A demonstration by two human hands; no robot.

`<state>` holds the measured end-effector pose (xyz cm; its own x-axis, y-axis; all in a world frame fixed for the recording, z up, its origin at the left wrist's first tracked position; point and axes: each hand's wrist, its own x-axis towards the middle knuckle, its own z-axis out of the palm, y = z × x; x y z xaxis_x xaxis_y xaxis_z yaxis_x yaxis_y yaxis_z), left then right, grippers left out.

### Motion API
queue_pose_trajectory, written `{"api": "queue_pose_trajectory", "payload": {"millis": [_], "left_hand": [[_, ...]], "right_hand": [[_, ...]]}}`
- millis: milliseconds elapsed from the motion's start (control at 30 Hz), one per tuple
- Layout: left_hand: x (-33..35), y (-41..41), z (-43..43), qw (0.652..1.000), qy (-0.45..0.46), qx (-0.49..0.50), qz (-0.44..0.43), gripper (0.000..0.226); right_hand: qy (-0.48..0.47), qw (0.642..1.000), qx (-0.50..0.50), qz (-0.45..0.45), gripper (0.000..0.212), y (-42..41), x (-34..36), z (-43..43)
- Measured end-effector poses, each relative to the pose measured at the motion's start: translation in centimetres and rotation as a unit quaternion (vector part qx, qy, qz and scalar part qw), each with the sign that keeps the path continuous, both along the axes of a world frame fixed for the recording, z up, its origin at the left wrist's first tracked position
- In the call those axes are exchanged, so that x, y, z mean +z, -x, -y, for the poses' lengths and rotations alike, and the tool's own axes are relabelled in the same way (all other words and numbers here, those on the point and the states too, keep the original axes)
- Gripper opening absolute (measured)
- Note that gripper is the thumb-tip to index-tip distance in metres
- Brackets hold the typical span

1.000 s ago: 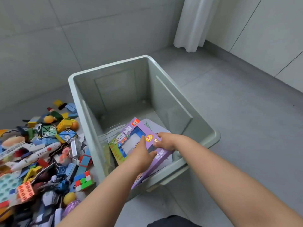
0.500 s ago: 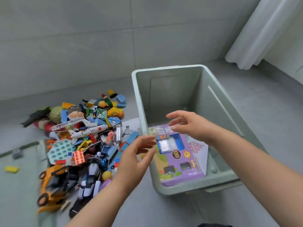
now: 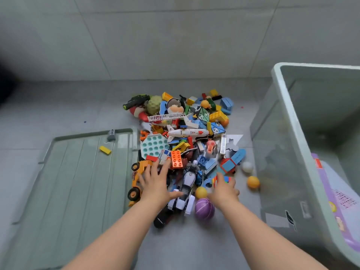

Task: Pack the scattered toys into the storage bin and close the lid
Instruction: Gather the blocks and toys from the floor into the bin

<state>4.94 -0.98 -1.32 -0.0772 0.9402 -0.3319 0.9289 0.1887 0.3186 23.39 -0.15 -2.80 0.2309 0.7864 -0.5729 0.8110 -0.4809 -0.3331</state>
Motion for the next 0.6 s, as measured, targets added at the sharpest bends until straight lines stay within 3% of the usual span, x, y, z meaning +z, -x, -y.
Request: {"api": "queue_pose_trajectory", "payload": {"millis": [67,133,267,367,500,567,600], "left_hand": [[-1.0,-0.4,1.1,0.995,-0.069,-0.025,0.069,0.096],[-1.3,-1.1,1.9,0.97,-0.109,-0.038,0.213,0.084],[-0.9,-2.6,1.7,0.895,-0.03,0.081,0.437,0.068],[-0.9,-3.7,1.6,0.854,0.064,0.117,0.503,0.065],[-0.6,-4.7,2.0,0.706,0.166,0.22,0.653,0.062],[-0.5,-4.3,1.8,0.7,0.15,0.233,0.658,0.044],[-0.4,-3.9,1.8,0.719,0.137,0.228,0.642,0.034]], "right_hand": [[-0.079,0.997,-0.006,-0.015,0.055,-1.3,-2.7,0.7],[-0.146,0.988,-0.038,-0.036,0.043,-2.5,-4.0,1.0],[-0.188,0.971,-0.119,-0.092,0.047,-3.0,-4.0,1.3],[-0.284,0.924,-0.15,-0.207,0.063,-0.4,-1.8,3.0],[-0.311,0.893,-0.066,-0.32,0.078,3.2,0.1,6.8],[-0.323,0.883,-0.05,-0.336,0.082,2.9,0.0,7.8],[-0.329,0.889,-0.056,-0.313,0.082,2.4,-0.6,8.1]]}}
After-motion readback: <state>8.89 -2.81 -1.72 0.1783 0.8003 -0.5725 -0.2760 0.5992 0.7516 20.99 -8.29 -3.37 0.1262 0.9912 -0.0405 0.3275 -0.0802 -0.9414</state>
